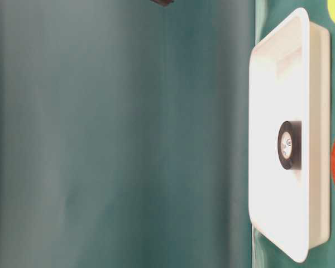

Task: Pick up the tape from a random location and place it into the white case.
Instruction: 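Move the right gripper left over the yellow tape roll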

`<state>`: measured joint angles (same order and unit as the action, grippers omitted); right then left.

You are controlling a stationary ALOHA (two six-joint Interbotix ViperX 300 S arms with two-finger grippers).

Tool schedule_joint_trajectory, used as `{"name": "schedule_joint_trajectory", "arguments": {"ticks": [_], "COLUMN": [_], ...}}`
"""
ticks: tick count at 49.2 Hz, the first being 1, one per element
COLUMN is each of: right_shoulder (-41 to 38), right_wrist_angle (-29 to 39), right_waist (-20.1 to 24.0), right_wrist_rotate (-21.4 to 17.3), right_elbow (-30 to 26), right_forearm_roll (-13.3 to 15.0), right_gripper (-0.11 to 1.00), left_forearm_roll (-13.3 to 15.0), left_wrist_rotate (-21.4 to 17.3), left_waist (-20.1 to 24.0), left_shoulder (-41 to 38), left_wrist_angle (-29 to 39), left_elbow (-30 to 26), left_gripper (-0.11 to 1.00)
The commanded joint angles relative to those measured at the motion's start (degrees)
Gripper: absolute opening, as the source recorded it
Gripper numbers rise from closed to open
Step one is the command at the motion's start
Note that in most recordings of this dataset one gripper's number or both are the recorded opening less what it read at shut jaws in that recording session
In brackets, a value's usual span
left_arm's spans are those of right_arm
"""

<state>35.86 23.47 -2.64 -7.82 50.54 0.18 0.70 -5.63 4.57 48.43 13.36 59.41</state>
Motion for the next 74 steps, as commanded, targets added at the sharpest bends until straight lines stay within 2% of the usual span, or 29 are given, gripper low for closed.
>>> {"name": "schedule_joint_trajectory", "arguments": {"ticks": [1,19,38,74], "right_shoulder": [-1.05,-9.32,-14.68,-15.56], "right_wrist_angle": [3.34,17.84,32.70,33.22], "right_waist": [-0.09,-0.09,0.00,0.62], "right_wrist_rotate": [-0.09,-0.18,-0.26,-0.88], "right_elbow": [-3.08,-10.28,-17.31,-18.19], "right_forearm_roll": [-0.09,-0.09,-0.18,-0.18], "right_gripper": [0.92,0.92,0.92,0.92], "left_forearm_roll": [0.09,0.09,0.09,0.09], "left_wrist_rotate": [0.00,0.09,0.26,0.26], "left_waist": [-0.09,-0.09,-0.09,-0.09], "left_shoulder": [-0.26,-0.18,-0.26,-0.26], "left_wrist_angle": [-0.62,-0.62,-0.62,-0.62], "left_elbow": [-0.53,-0.44,-0.44,-0.26], "left_gripper": [0.94,0.93,0.93,0.93]}}
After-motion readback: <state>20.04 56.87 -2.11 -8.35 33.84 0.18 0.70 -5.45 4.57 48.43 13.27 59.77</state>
